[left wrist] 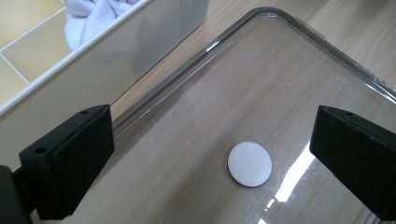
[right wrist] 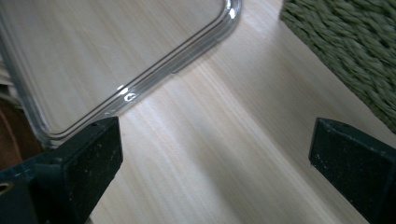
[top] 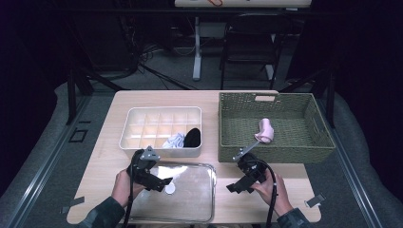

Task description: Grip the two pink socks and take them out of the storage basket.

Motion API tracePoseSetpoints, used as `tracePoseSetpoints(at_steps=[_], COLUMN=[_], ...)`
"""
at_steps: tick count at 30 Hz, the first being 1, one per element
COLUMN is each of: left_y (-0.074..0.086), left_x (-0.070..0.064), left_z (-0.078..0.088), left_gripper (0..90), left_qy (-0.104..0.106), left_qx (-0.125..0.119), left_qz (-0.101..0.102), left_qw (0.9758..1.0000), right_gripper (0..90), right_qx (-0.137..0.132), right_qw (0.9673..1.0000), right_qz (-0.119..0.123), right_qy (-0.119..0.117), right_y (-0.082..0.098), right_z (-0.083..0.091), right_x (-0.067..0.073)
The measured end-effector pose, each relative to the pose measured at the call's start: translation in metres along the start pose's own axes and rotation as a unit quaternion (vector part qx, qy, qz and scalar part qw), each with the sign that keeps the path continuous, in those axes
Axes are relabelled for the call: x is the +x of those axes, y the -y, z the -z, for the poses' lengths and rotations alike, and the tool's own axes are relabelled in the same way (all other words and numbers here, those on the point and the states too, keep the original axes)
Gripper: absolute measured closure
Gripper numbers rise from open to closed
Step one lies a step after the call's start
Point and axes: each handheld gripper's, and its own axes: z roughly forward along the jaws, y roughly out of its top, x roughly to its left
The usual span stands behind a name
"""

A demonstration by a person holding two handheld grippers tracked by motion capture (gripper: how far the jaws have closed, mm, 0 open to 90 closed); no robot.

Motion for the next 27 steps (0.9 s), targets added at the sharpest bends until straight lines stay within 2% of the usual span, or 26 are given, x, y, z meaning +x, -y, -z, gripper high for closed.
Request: tracePoseSetpoints(at_steps=[11,12,16,19,20,21,25,27], left_y=[-0.001,-0.001,0.001,0.002,0.002,0.001,-0.003,-0.003], left_x=[-0.003,-0.003,-0.003,-0.001,-0.001,-0.001,-0.005,-0.006], left_z=[0.003,0.004,0.005,0.006,0.006,0.005,-0.001,-0.001], left_gripper=[0.0,0.0,0.0,0.0,0.0,0.0,0.0,0.0], left_qy=[0.0,0.003,0.001,-0.001,0.0,0.001,0.003,0.002], left_qx=[-0.008,-0.013,-0.011,-0.012,-0.014,-0.014,-0.006,-0.005], left_qz=[-0.005,0.001,-0.002,0.001,0.003,0.004,-0.01,-0.011], left_qw=[1.0,0.9999,0.9999,0.9999,0.9999,0.9999,0.9999,0.9999], right_gripper=[1.8,1.6,1.6,1.7,1.6,1.6,1.7,1.7], right_qx=[0.01,0.006,-0.003,-0.012,-0.023,-0.023,-0.042,-0.046], right_qw=[0.9997,0.9997,0.9996,0.9995,0.9994,0.9994,0.999,0.9988], right_qz=[0.019,0.02,0.022,0.026,0.024,0.024,0.016,0.014], right_qy=[-0.007,-0.012,-0.017,-0.009,-0.007,-0.007,-0.001,0.003], right_y=[-0.014,-0.017,-0.02,-0.023,-0.025,-0.025,-0.031,-0.032], right_z=[0.012,0.018,0.028,0.039,0.048,0.048,0.065,0.068], right_x=[0.009,0.011,0.013,0.014,0.012,0.012,0.001,-0.001])
